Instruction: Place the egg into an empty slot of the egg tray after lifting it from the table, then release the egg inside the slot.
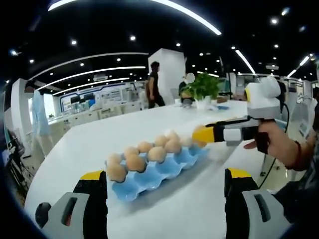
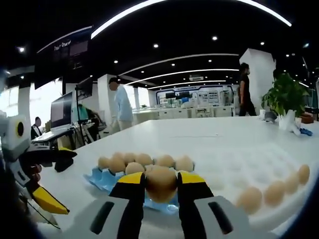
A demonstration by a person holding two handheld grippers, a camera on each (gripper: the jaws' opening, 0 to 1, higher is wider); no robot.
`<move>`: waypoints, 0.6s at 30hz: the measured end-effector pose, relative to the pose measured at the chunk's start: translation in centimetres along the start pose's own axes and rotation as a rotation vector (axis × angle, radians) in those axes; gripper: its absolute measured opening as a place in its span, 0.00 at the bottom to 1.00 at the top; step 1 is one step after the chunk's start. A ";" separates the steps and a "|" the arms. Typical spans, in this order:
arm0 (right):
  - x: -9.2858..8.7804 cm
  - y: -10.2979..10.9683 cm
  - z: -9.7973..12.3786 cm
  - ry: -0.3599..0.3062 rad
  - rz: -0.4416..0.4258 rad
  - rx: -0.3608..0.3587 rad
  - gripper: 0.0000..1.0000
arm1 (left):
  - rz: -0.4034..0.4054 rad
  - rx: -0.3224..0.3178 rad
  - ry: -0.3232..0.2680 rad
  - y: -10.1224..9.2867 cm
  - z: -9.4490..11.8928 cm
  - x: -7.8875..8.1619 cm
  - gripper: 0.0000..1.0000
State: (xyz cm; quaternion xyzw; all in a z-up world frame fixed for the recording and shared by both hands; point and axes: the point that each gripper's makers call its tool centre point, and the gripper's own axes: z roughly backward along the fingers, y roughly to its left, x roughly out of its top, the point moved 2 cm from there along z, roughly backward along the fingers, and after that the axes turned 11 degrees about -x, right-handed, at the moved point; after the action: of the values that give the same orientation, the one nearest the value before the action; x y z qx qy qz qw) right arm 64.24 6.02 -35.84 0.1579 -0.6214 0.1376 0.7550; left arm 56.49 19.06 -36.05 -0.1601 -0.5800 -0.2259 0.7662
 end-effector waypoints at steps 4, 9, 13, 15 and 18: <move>0.0 1.6 -0.3 0.004 0.013 0.054 0.27 | 0.000 0.003 0.000 0.1 0.1 -0.1 1.00; 0.3 3.0 -0.7 0.004 0.027 0.095 0.27 | 0.000 0.005 0.002 0.2 0.2 -0.1 1.00; 0.5 4.1 -1.0 0.007 0.039 0.131 0.27 | -0.002 0.007 0.002 0.2 0.3 0.0 1.00; 0.5 4.7 -1.2 0.011 0.050 0.141 0.27 | -0.002 0.007 0.001 0.2 0.3 0.0 1.00; 0.6 5.6 -1.4 0.011 0.058 0.163 0.27 | -0.005 0.007 0.003 0.3 0.3 -0.1 1.00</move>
State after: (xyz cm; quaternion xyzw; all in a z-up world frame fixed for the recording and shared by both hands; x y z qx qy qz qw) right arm 63.36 11.72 -35.16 0.1999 -0.6081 0.2106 0.7388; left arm 56.40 19.44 -36.04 -0.1557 -0.5800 -0.2261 0.7670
